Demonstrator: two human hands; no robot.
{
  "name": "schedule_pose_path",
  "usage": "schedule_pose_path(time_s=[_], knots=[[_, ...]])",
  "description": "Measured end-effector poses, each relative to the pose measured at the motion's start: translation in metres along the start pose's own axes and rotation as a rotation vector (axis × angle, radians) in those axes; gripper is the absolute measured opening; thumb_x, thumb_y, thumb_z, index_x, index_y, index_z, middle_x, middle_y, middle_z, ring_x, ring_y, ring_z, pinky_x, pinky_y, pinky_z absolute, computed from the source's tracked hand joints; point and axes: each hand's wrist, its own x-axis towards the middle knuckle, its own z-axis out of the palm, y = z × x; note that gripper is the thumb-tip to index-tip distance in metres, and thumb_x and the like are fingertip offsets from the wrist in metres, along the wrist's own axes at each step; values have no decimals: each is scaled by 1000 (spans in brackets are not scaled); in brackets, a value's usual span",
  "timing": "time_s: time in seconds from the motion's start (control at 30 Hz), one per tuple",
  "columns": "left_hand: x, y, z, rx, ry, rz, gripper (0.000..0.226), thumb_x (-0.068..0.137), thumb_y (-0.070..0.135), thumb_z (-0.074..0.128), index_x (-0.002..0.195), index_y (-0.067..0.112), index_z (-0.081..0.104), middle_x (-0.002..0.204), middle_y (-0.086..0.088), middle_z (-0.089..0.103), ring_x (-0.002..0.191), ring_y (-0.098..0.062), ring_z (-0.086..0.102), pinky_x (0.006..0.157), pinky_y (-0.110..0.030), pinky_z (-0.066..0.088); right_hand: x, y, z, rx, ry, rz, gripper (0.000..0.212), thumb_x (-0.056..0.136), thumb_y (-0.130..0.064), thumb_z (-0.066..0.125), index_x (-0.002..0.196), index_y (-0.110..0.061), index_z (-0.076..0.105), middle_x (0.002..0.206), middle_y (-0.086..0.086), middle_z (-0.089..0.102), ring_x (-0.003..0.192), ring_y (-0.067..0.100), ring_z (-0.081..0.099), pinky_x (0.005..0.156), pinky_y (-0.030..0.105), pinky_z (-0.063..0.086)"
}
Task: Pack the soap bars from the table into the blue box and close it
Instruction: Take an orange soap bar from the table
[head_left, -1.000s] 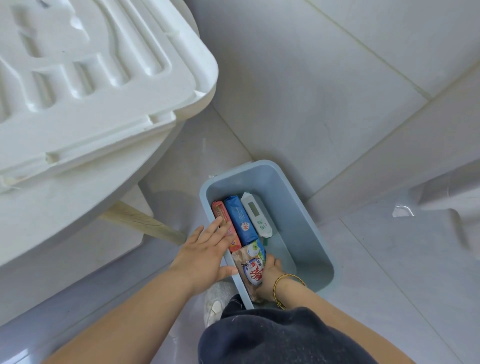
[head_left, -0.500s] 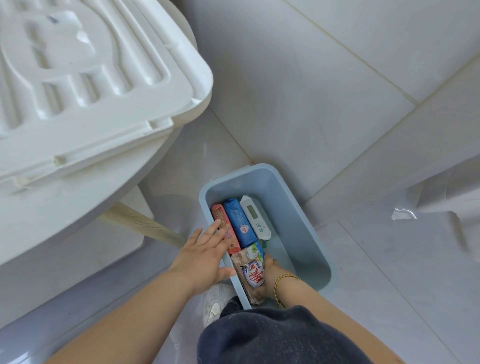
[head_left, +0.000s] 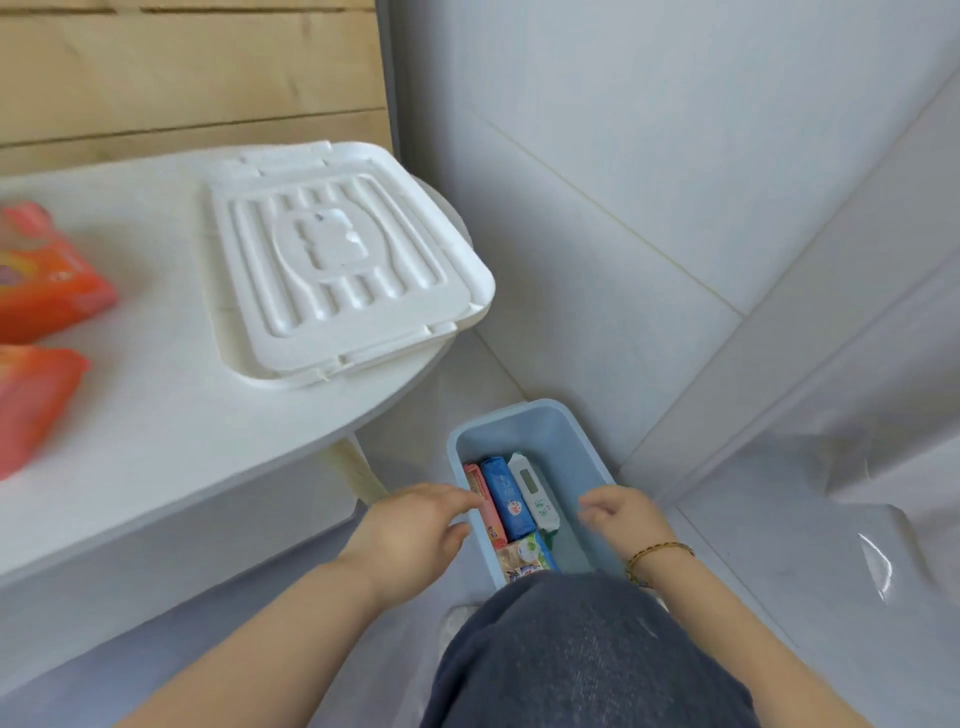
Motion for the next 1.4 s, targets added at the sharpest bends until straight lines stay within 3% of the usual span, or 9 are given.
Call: schedule_pose_path(time_s=[0.17,0.37,0.47,0.63,0.77,0.93,1.1,1.2,1.4], knots=[[-49,18,-62,-50,317,69,30,92,27,44,119,32,55,121,15,60,111,-5,52,85,-11,32,-35,-60,-43,145,83,-188,24,88,3,43,98,-6,62,75,2,66,68,12,62,69,18,48],[-115,12,-125,15,685,49,18,75,21,55,81,19,73,73,5,74,68,-8,63,59,-15,43,-85,-151,-66,190,121,-497,28,88,-2,46,79,-25,58,67,-10,64,60,4,63,59,12,49],[-141,-7,-141,35,815,-2,31,76,27,44,79,16,72,69,2,72,74,-9,56,65,-21,43,-103,-196,-60,205,59,-595,30,87,-4,49,75,-31,57,65,-11,66,50,-4,62,55,9,51],[-169,-44,-162,218,1083,-153,32,75,21,43,87,9,70,92,-8,72,100,-17,47,88,-31,32,-112,-269,-27,164,-75,-635,13,85,-9,53,87,-21,58,73,-8,62,62,10,59,78,32,50],[-176,-69,-173,266,1078,-433,52,74,33,40,114,5,58,125,-21,57,122,-36,46,104,-43,17,-102,-325,13,100,-165,-613,30,85,-14,56,115,-10,54,92,3,62,80,21,55,83,34,49],[-174,-89,-173,351,980,-518,59,70,36,38,113,1,60,116,-18,64,113,-41,55,101,-46,17,-85,-386,65,-11,-182,-594,57,83,-27,61,133,-12,38,135,10,48,116,24,51,97,29,38],[-173,-98,-173,367,998,-500,56,70,31,37,112,1,60,111,-15,67,114,-36,56,107,-38,8,-70,-435,113,-251,-111,-559,84,78,-47,60,140,-12,16,139,13,38,128,31,39,98,36,37],[-173,-102,-172,361,1002,-484,56,71,30,38,114,2,59,113,-14,67,119,-28,39,106,-42,12,-64,-450,132,-368,-137,-536,94,77,-51,60,143,-16,4,143,13,32,132,32,32,103,40,33],[-173,-106,-172,360,970,-482,55,72,30,40,117,4,57,116,-12,65,119,-26,34,108,-37,6,-60,-456,139,-476,-146,-524,84,78,-40,62,141,-15,12,140,14,34,129,32,34,101,39,35]])
